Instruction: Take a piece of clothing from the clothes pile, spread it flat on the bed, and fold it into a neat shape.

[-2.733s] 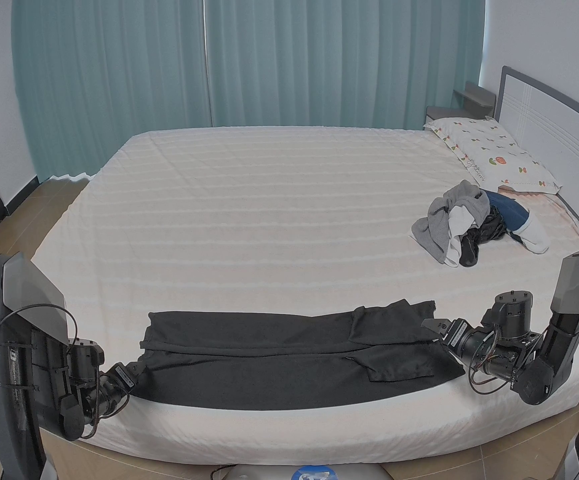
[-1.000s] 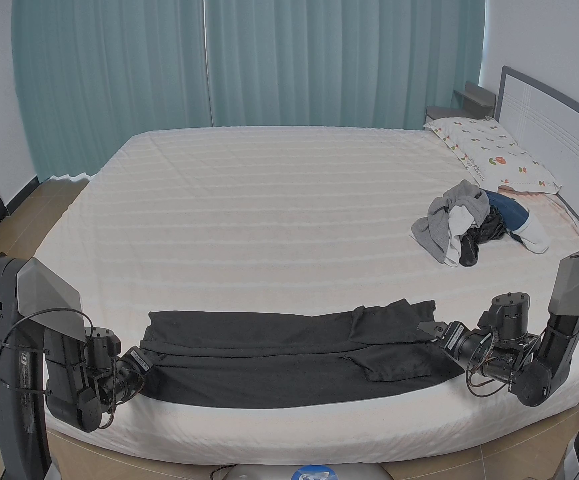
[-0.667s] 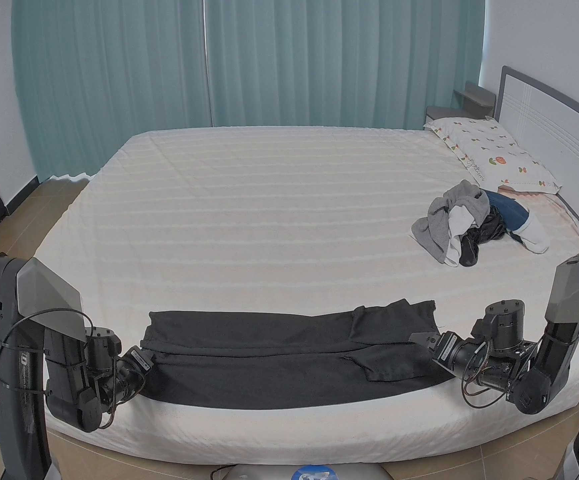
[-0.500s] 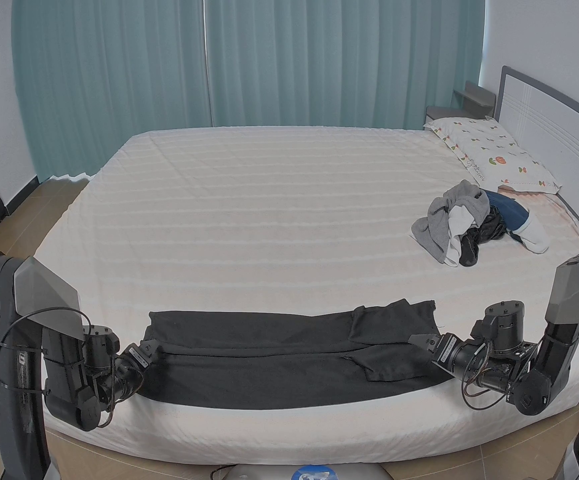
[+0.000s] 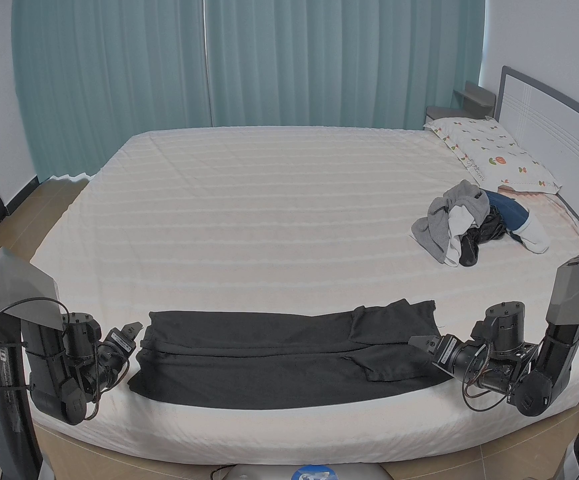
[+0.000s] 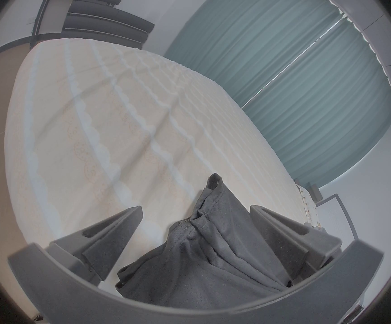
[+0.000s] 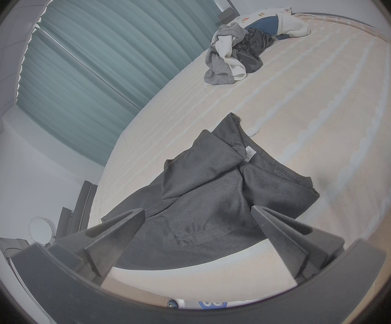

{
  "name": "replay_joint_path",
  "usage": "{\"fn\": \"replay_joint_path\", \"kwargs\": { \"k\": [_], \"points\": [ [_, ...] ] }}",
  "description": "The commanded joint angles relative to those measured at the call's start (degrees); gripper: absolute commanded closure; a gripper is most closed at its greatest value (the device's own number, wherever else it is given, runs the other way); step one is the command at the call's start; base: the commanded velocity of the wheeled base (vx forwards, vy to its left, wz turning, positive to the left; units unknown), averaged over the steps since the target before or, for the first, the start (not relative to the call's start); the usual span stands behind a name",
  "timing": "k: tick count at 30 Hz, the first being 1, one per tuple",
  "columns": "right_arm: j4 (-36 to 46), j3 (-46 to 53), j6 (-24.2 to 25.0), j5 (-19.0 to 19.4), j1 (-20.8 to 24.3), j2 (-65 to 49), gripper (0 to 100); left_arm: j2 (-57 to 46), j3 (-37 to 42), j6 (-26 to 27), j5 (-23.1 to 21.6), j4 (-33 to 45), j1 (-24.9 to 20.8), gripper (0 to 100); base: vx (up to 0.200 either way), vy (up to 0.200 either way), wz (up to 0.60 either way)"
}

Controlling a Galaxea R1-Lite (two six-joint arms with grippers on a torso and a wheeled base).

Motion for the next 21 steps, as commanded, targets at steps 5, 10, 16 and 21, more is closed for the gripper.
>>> {"fn": "replay_joint_path", "kwargs": {
  "k": [5,10,16,21],
  "points": [
    [0.0,-0.1,0.0,0.1,0.0,0.2,0,-0.7,0.6,0.0,-0.2,-1.0,0.0,0,0.000,0.000,0.00],
    [0.0,0.0,0.0,0.1,0.0,0.2,0,-0.6,0.8,0.0,-0.1,-1.0,0.0,0,0.000,0.000,0.00],
    [0.0,0.0,-0.3,0.1,0.0,0.3,0,-0.5,0.4,0.1,0.1,-1.0,-0.2,0,0.000,0.000,0.00],
    [0.0,0.1,-0.7,0.1,0.0,0.4,0,-0.6,0.7,0.0,0.0,-1.0,-0.4,0,0.000,0.000,0.00]
  ]
}}
